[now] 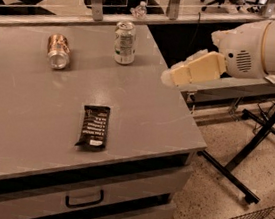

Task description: Move orange can near rxbar chocolate

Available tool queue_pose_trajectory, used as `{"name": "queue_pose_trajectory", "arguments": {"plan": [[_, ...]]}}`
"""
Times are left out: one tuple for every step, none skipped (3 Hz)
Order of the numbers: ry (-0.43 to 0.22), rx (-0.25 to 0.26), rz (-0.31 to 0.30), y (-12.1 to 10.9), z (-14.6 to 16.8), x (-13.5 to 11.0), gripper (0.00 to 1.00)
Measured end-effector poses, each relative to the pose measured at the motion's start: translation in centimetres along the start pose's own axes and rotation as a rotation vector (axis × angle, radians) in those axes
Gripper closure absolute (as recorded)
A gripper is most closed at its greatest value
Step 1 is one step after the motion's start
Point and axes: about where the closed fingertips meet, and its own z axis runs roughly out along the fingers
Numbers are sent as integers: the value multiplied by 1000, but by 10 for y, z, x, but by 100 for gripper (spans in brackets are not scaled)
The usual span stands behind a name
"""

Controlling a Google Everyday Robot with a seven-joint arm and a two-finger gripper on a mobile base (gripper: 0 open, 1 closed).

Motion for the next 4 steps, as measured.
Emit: {"name": "queue_pose_trajectory", "arguments": {"plan": [[-16,11,23,7,8,-4,0],[-26,22,55,31,36,-13,0],[-40,86,105,46,78,-22,0],[-88,186,88,43,130,-36,0]]}}
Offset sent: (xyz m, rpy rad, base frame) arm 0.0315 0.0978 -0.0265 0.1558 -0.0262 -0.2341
